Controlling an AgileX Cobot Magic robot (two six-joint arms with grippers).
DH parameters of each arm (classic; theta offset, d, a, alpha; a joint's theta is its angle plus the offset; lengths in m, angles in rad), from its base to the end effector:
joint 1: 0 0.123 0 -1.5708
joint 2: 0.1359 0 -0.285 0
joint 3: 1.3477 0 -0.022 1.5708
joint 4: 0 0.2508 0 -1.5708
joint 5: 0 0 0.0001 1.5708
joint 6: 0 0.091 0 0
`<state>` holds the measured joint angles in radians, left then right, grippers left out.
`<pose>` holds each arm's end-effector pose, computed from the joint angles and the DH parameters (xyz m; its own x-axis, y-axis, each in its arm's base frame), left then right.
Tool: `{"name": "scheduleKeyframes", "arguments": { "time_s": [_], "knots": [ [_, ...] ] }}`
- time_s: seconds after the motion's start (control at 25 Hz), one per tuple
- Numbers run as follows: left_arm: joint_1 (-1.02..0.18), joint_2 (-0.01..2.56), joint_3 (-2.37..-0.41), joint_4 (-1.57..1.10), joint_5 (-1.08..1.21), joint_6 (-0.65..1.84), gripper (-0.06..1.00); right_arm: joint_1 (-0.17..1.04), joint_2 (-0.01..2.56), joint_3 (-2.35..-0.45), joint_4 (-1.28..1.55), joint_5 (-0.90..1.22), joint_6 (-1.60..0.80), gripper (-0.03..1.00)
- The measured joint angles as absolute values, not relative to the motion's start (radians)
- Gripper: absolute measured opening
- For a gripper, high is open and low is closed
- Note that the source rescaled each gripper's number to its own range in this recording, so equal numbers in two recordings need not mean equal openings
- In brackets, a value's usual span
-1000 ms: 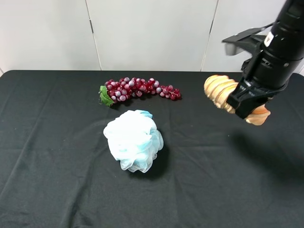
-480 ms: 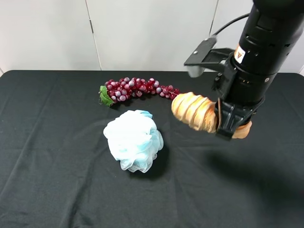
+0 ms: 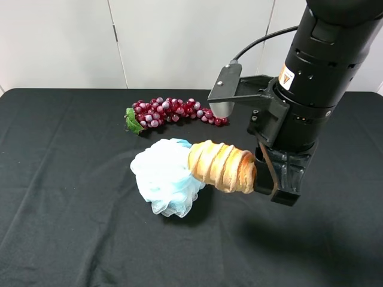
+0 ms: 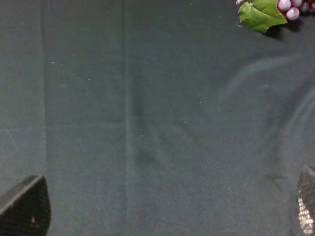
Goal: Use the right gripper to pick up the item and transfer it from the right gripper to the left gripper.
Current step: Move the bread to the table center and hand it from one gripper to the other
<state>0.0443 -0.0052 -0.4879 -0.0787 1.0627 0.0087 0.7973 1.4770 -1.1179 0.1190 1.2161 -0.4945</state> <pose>-0.0042 -0.0064 0.2740 -0.4626 -0.0501 -0.8852 0.0029 0.9983 -0.0581 0.1793 0.1982 0.2715 -0.3118 -0.9419 -0.1250 -0.9499 0.3062 0.0625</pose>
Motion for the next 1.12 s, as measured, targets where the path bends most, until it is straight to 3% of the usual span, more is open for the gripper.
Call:
{"name": "scheduleKeyframes", "arguments": {
  "time_s": [0.6, 1.12],
  "knots": [
    [0.044, 0.010, -0.581, -0.204, 1.087, 0.009, 1.00, 0.797, 1.477, -1.283, 0.117, 1.221, -0.520, 0.04],
    [0.044, 0.446, -0.668, -0.523, 1.085, 0.133, 0.99, 0.797, 1.477, -1.283, 0.102, 1.221, -0.528, 0.02]
  ]
}}
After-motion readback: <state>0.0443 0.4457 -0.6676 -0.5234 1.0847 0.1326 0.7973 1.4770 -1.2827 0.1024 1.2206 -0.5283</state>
